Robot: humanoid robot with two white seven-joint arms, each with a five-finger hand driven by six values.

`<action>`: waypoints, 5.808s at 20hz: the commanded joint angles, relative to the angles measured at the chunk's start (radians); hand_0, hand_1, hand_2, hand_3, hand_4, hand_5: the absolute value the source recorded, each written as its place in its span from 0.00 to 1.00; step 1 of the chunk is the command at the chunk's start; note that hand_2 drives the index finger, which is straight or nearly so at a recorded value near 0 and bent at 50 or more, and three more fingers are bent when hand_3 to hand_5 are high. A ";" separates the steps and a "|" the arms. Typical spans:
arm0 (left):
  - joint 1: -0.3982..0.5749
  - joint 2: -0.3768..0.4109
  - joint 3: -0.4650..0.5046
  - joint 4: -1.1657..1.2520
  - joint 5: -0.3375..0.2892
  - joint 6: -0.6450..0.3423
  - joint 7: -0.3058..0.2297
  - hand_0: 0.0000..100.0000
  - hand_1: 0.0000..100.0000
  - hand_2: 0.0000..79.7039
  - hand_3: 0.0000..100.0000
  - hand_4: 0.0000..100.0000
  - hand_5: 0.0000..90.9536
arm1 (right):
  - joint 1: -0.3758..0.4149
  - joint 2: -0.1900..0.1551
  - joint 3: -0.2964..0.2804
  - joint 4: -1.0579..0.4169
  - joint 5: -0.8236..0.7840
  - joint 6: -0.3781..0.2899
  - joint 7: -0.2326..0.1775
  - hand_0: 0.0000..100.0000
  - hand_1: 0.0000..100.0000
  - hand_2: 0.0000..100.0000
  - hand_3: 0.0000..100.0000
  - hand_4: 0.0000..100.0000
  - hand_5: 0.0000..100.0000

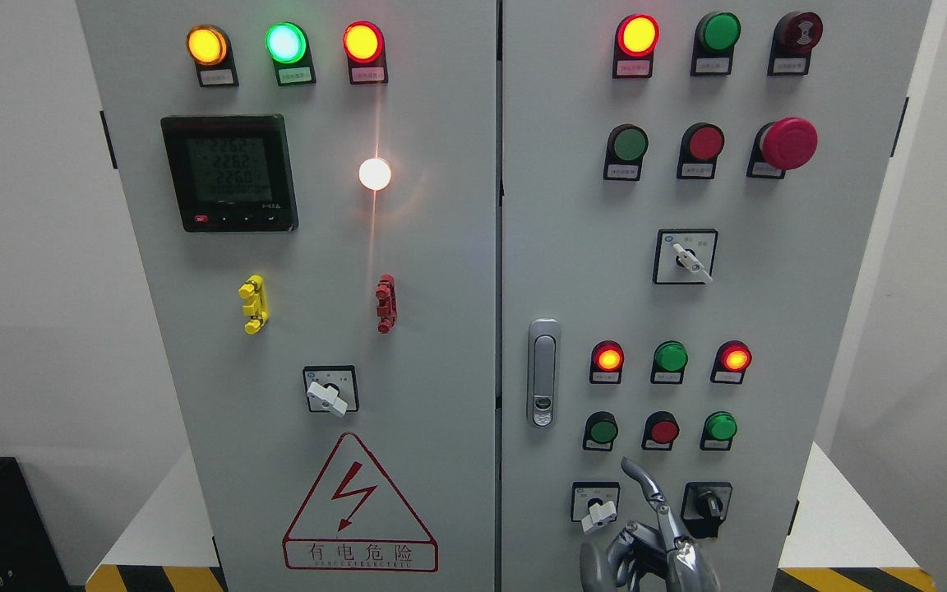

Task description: Release door handle

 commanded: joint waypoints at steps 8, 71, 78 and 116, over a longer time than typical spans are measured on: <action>0.020 0.000 0.001 0.000 0.000 0.000 0.000 0.12 0.56 0.00 0.00 0.00 0.00 | -0.011 -0.002 -0.001 0.014 0.354 -0.004 0.001 0.56 0.32 0.09 0.85 0.90 0.91; 0.020 0.000 0.001 0.000 0.000 0.000 0.000 0.12 0.56 0.00 0.00 0.00 0.00 | -0.280 0.004 0.050 0.330 0.842 0.074 -0.002 0.51 0.29 0.00 0.98 1.00 1.00; 0.020 0.000 0.001 0.000 0.000 0.000 0.000 0.12 0.56 0.00 0.00 0.00 0.00 | -0.287 0.004 0.050 0.331 0.858 0.082 -0.001 0.51 0.30 0.00 0.98 1.00 1.00; 0.020 0.000 0.001 0.000 0.000 0.000 0.000 0.12 0.56 0.00 0.00 0.00 0.00 | -0.300 0.006 0.054 0.359 0.896 0.107 0.001 0.52 0.31 0.00 1.00 1.00 1.00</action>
